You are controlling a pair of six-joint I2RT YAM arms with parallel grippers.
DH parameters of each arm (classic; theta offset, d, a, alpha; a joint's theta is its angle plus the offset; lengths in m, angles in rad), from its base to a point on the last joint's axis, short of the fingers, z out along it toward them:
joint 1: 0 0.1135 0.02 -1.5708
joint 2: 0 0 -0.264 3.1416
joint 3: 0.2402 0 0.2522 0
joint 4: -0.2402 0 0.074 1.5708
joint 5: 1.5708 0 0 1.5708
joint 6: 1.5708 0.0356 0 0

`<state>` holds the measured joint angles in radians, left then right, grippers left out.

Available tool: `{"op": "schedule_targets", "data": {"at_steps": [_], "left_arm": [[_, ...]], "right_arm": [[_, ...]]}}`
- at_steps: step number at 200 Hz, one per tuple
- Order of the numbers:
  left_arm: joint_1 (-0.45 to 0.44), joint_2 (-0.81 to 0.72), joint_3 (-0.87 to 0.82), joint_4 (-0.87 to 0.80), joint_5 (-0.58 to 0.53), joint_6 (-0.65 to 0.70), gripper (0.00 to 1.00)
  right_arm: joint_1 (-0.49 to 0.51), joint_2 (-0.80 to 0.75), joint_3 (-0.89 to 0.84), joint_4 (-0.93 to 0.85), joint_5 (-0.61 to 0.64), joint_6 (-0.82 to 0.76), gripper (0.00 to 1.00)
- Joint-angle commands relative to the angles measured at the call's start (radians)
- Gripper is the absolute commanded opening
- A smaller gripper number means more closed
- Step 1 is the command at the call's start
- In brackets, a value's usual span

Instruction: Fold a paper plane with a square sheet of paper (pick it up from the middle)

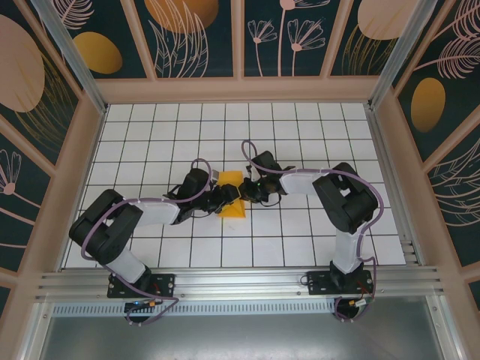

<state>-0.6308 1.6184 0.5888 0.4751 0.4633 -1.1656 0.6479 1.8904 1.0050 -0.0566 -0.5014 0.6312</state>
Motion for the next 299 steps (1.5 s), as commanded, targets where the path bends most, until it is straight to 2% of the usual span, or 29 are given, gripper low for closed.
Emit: {"op": "schedule_targets", "data": {"at_steps": [1,57,105,175,262,299], "left_arm": [[-0.005,0.020,0.020,0.056,-0.018,-0.011,0.53],[-0.006,0.019,0.014,0.028,-0.045,0.008,0.41],[-0.005,0.025,0.016,0.011,-0.045,0.021,0.35],[-0.006,0.030,0.016,-0.057,-0.047,0.056,0.27],[-0.005,0.037,0.018,-0.057,-0.030,0.064,0.25],[-0.005,0.036,0.016,-0.059,-0.028,0.069,0.23]], "right_arm": [[-0.018,-0.043,-0.026,-0.017,-0.050,0.009,0.21],[-0.054,-0.135,-0.057,0.002,-0.062,0.012,0.22],[-0.073,-0.190,-0.104,0.026,-0.048,0.003,0.22],[-0.066,-0.230,-0.126,0.078,-0.117,-0.045,0.34],[-0.037,-0.128,-0.049,0.045,-0.130,-0.090,0.37],[-0.031,-0.094,-0.039,0.051,-0.139,-0.093,0.30]]}}
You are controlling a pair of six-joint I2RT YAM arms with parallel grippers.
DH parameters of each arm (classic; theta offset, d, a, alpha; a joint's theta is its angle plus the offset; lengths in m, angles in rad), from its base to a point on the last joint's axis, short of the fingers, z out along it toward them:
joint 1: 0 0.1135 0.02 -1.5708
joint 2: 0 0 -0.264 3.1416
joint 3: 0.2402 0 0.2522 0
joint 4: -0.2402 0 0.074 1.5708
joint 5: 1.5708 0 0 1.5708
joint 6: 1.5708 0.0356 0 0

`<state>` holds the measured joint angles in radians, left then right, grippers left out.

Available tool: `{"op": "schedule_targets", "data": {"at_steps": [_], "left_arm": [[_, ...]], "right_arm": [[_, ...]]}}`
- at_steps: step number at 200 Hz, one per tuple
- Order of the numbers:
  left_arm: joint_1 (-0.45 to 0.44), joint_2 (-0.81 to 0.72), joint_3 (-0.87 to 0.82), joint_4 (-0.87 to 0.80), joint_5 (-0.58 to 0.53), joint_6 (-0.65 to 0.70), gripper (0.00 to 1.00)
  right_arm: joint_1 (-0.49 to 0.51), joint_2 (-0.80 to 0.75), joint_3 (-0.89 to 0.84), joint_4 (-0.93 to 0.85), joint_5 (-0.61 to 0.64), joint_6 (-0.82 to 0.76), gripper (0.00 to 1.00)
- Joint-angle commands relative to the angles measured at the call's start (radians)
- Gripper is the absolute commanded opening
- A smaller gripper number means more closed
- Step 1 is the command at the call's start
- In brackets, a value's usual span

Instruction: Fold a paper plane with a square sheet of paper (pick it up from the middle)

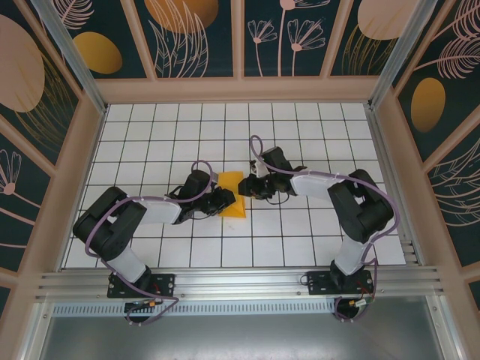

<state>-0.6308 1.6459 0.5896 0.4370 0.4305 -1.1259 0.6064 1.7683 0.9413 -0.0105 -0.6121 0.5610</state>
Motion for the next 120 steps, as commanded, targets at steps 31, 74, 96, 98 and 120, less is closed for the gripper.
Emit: {"op": "schedule_targets", "data": {"at_steps": [31,74,96,98,120], "left_arm": [[-0.006,0.008,0.013,-0.020,0.005,0.029,0.21],[-0.006,0.008,0.016,-0.021,0.006,0.031,0.21],[-0.005,0.008,0.019,-0.019,0.009,0.032,0.22],[-0.006,0.009,0.021,-0.018,0.009,0.032,0.22],[-0.006,0.012,0.027,-0.011,0.019,0.034,0.23]], "right_arm": [[0.012,0.039,0.027,0.010,-0.025,-0.023,0.27],[0.013,0.042,0.022,0.012,-0.010,-0.016,0.11],[0.015,0.035,0.006,0.001,0.015,-0.016,0.09],[0.016,0.034,0.003,0.000,0.018,-0.016,0.09],[0.016,0.025,-0.019,0.000,0.039,-0.011,0.09]]}}
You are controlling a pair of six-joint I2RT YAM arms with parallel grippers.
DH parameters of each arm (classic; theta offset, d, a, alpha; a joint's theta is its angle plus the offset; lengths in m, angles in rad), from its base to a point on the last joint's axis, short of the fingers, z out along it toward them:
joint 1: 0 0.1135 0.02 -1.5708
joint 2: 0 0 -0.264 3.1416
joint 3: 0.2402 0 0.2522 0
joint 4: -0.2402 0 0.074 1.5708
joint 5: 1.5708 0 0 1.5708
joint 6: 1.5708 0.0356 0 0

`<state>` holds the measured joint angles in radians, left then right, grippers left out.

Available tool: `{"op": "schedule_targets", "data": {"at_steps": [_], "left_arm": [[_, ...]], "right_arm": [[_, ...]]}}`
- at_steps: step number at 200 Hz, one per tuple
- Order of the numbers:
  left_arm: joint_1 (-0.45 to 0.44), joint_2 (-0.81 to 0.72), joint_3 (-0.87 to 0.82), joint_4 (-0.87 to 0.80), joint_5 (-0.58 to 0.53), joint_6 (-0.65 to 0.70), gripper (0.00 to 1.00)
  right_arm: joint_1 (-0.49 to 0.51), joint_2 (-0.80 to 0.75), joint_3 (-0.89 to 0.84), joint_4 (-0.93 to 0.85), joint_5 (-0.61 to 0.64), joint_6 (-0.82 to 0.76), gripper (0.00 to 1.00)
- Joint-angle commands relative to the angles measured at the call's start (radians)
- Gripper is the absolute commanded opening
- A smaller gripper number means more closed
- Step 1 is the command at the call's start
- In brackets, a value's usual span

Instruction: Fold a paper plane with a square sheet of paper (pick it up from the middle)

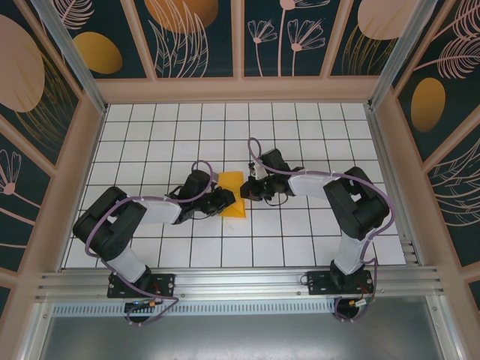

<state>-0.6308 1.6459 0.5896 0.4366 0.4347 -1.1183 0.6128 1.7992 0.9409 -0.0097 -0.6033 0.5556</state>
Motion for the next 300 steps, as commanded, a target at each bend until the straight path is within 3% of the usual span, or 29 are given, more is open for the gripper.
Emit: {"op": "schedule_targets", "data": {"at_steps": [1,84,300], "left_arm": [[-0.006,0.012,0.027,-0.011,0.015,0.026,0.23],[-0.006,0.051,0.062,-0.010,0.022,0.035,0.24],[-0.006,0.093,0.079,-0.064,-0.007,0.054,0.24]], "right_arm": [[0.010,-0.005,-0.020,0.000,0.030,-0.005,0.09],[0.013,0.005,-0.023,-0.013,0.095,-0.008,0.10],[0.014,0.084,0.035,-0.015,0.083,-0.037,0.10]]}}
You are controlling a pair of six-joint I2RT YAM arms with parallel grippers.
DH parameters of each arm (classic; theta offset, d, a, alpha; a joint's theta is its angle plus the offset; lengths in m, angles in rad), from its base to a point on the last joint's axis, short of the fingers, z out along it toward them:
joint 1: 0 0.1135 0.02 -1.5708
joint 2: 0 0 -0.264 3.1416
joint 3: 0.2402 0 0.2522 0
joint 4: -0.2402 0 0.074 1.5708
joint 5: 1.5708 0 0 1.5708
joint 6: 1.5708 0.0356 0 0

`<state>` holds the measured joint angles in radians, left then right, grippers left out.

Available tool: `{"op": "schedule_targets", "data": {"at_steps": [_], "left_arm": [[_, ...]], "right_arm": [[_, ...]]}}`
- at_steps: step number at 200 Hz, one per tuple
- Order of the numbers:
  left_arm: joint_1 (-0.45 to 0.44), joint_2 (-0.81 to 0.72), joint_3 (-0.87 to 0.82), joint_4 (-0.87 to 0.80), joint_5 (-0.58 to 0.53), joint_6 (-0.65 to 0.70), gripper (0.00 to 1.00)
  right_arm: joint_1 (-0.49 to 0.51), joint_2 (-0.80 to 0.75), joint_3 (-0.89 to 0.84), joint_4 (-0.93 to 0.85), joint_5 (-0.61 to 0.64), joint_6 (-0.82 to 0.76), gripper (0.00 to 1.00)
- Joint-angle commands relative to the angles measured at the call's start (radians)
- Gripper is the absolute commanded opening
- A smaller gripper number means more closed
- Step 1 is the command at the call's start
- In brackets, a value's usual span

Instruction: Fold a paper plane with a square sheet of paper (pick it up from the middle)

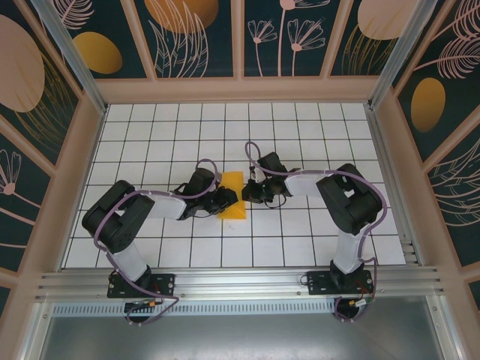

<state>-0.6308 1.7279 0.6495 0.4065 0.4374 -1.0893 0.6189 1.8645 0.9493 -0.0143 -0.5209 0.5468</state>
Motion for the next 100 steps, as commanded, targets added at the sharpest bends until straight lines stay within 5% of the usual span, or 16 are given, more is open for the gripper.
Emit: {"op": "schedule_targets", "data": {"at_steps": [1,100], "left_arm": [[-0.006,0.011,0.019,-0.034,-0.009,0.025,0.24],[-0.005,0.018,0.016,-0.042,-0.019,0.027,0.24]], "right_arm": [[0.007,0.019,0.027,-0.010,0.001,-0.028,0.10],[0.008,0.030,0.033,-0.010,0.002,-0.033,0.10]]}}
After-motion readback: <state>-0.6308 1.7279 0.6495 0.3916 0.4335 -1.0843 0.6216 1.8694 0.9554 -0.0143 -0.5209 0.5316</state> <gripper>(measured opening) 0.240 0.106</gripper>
